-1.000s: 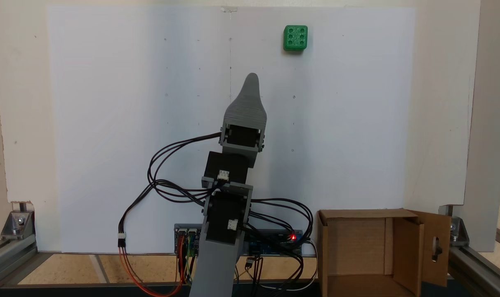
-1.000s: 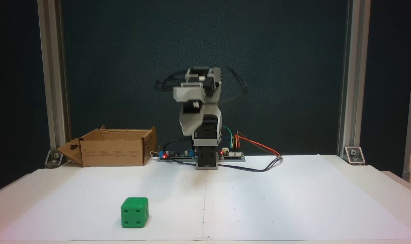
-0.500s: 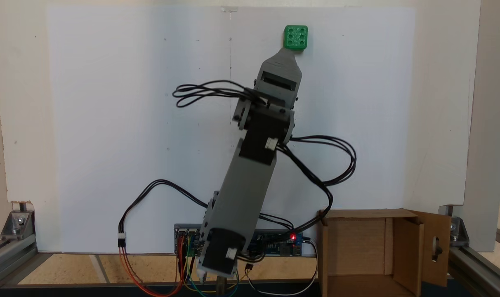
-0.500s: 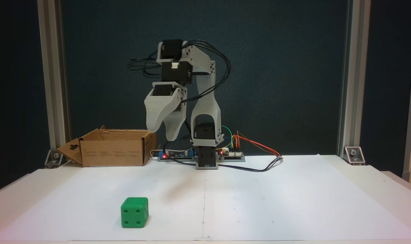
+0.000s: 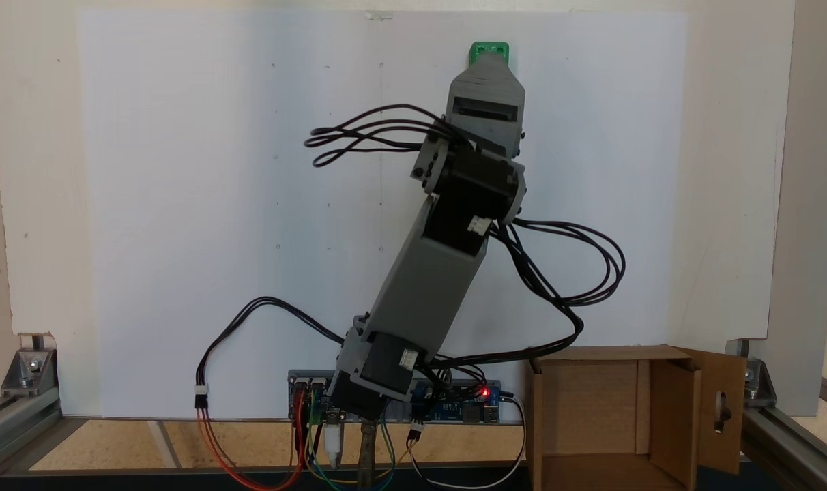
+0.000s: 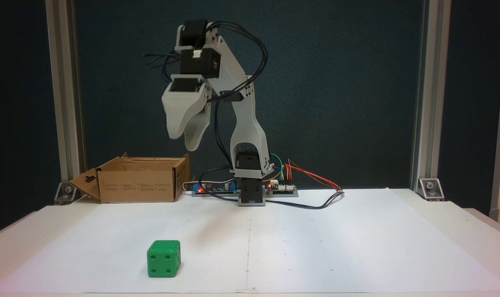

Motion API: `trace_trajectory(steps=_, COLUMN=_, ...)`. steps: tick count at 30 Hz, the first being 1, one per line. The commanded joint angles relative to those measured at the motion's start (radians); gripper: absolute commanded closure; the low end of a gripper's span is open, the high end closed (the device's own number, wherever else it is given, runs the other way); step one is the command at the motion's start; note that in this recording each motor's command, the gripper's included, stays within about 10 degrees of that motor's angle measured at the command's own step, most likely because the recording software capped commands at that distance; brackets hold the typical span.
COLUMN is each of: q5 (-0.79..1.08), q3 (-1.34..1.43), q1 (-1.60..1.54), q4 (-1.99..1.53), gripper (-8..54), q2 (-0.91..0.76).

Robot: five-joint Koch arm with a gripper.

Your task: Grasp a green dice and put it in the bin.

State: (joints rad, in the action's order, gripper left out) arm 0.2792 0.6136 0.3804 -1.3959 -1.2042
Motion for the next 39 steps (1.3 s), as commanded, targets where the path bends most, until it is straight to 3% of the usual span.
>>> trace_trajectory(steps=1, q5=0.098, q3=-0.077, q1=0.006, q4=-0.175, gripper=1.8, q2=0.009)
trace_trajectory(steps=14, q5=0.132, q3=-0.241, q1=0.046, q4=-0.175, gripper=1.2, q2=0.270)
trace_trajectory(steps=39, q5=0.109, q3=-0.244, q1=-0.035, q4=-0.008, gripper=1.5, q2=0.368)
